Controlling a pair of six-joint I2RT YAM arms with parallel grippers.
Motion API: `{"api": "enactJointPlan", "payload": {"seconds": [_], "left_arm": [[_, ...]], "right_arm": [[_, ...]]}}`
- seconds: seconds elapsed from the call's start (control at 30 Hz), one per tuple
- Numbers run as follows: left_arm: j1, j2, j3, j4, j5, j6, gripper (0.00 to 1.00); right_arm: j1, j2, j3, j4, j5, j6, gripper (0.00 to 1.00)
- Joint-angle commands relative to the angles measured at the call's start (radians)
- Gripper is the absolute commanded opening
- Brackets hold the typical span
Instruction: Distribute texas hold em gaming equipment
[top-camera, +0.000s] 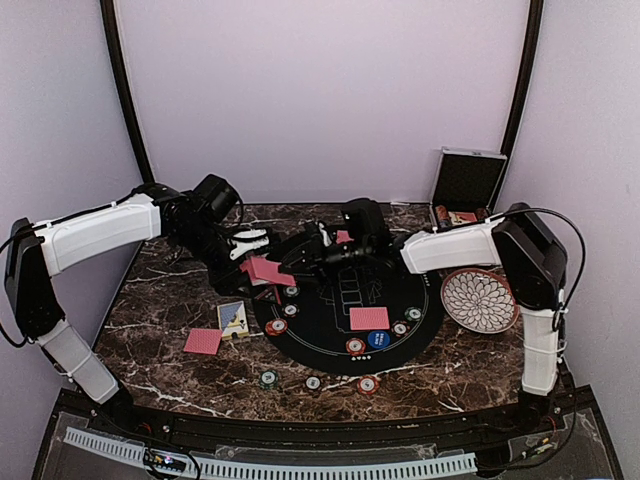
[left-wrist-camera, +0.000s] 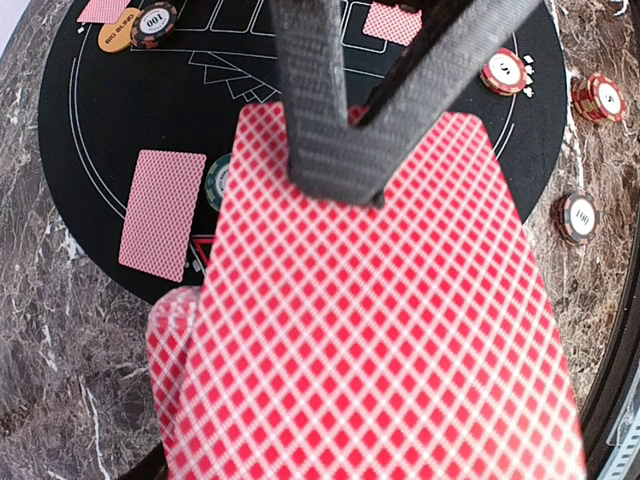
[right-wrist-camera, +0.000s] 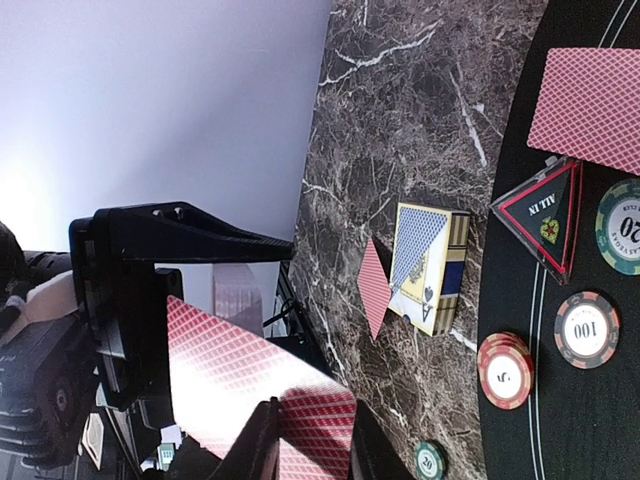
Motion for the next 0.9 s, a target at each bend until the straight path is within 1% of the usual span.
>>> {"api": "enactJointPlan", "payload": {"seconds": [0.0,0.13,0.27,0.3,0.43,0.57,0.73,0.87], "left_arm": [[-0.003,-0.022,-0.009,0.013,0.002,0.006,0.0],[-0.003,-0.025,-0.016,0.012,-0.008,0.01,0.0],[-0.002,-0.036,-0.035,0.014,-0.018,0.015,0.0],[-0.002,-0.04,-0.042,0.015,-0.024,0.015,0.0],[-0.002,-0.048,-0.06,0.015,-0.043,0.013,0.0],[-0.001,-0.053,-0.068,0.012,-0.05,0.013,0.0],[-0.001,-0.054,-0.07,0.003,-0.051,0.016,0.0],[-0.001,-0.054,-0.07,0.0,-0.049,0.017,0.0]], "right_arm": [[-0.014,-0.071,-0.029,0.06,0.0,0.032,0.16],[-0.031,-0.086,-0.039,0.072,-0.005,0.045,0.1],[-0.066,-0.108,-0.065,0.061,-0.003,0.032,0.01],[-0.078,-0.114,-0.076,0.06,-0.004,0.031,0.0],[-0.119,-0.123,-0.101,0.069,-0.01,0.031,0.0],[-0.149,-0.098,-0.089,0.046,-0.01,0.019,0.0],[-0.158,-0.025,0.0,-0.044,0.009,-0.029,0.0],[-0.157,0.047,0.061,-0.054,0.015,-0.027,0.0]]}}
